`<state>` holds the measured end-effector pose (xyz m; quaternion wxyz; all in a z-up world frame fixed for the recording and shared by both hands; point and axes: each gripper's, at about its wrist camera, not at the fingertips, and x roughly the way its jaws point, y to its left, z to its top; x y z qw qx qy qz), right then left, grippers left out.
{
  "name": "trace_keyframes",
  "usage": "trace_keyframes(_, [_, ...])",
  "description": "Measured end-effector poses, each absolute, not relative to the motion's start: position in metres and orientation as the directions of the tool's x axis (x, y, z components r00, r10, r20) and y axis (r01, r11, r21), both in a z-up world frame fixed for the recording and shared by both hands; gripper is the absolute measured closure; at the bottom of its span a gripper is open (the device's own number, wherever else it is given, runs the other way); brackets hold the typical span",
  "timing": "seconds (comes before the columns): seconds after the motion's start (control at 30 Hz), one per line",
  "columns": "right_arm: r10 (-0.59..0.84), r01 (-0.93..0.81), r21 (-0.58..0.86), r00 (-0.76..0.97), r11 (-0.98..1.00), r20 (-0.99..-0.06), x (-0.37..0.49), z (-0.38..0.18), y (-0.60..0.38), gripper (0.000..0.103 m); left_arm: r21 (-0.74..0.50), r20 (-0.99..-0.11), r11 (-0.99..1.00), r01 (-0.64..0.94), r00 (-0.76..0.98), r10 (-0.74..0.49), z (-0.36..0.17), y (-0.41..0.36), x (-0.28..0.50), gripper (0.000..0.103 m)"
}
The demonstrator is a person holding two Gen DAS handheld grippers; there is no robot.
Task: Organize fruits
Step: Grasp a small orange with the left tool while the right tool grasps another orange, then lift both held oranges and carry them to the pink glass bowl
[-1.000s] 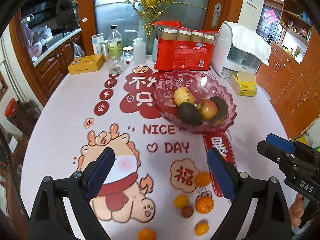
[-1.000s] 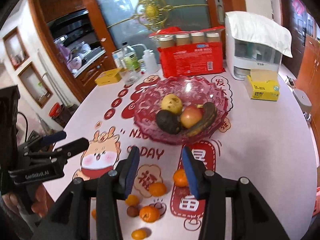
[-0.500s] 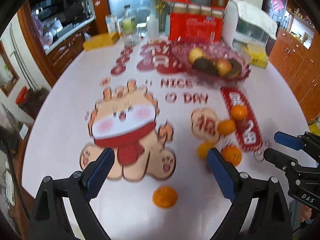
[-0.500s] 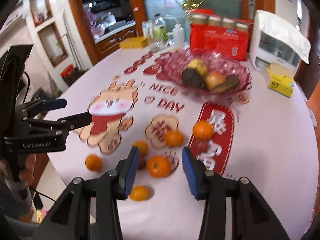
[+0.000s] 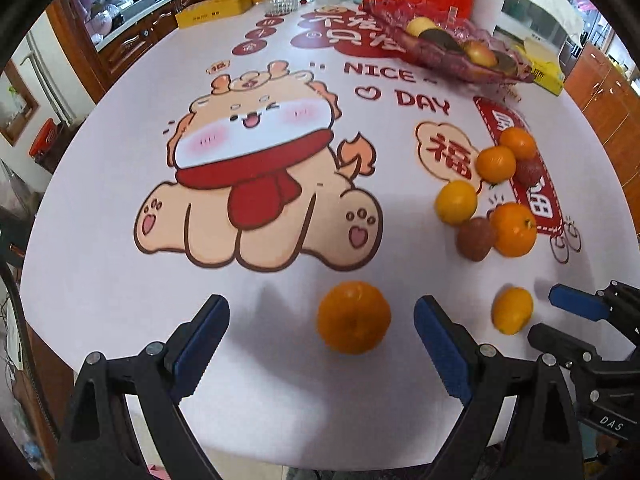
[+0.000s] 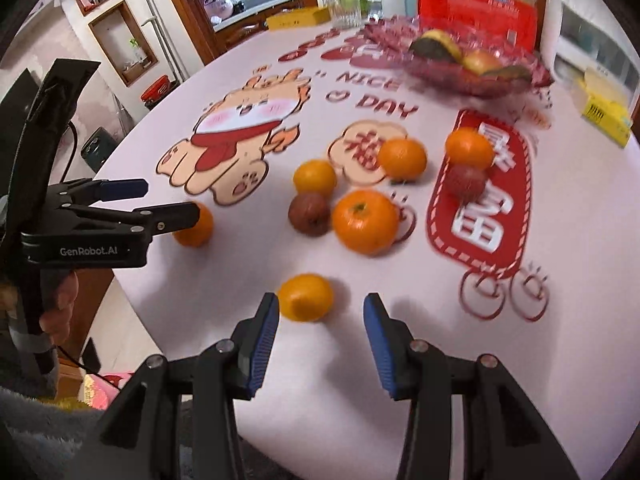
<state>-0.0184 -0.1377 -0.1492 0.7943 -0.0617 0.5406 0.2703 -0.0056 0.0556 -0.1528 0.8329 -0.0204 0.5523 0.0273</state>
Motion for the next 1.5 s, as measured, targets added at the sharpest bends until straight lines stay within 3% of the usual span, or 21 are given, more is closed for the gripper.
trace_keyframes(0.23, [0.355,-0.506,0.190,0.252,0.841,-0.900,-0.019,-0.162,-0.127,0.059,-0.007,-0.923,0.997,-0.078,0.385,0.024,-0.160,0.057,-0.007,0.010])
trace_keyframes(0.4, [0.345,-0.516,0.175,0.255,0.839,-0.903,-0.018,-0.168,-0.119,0.059,-0.017,-0.923,0.997,-0.080,0.384,0.015,-0.164,0.059,-0.008,0.017])
trace_keyframes(0.53, [0.319,-0.516,0.147,0.263,0.844,-0.910,-0.018,-0.173,-0.115,0.060,-0.054,-0.923,0.996,-0.075,0.383,-0.021,-0.167,0.060,-0.008,0.028])
trace_keyframes(0.6, [0.306,-0.517,0.129,0.274,0.846,-0.912,-0.018,-0.173,-0.114,0.066,-0.060,-0.922,0.996,-0.064,0.387,-0.031,-0.167,0.058,-0.007,0.032])
trace_keyframes(0.87, [0.284,-0.482,0.112,0.302,0.869,-0.910,-0.017,-0.170,-0.116,0.067,-0.089,-0.927,0.996,-0.011,0.368,-0.079,-0.171,0.048,-0.007,0.063])
trace_keyframes(1.5, [0.295,-0.457,0.100,0.377,0.884,-0.878,-0.022,-0.141,-0.124,0.068,-0.106,-0.909,0.994,0.002,0.405,-0.098,-0.150,0.045,-0.014,0.065])
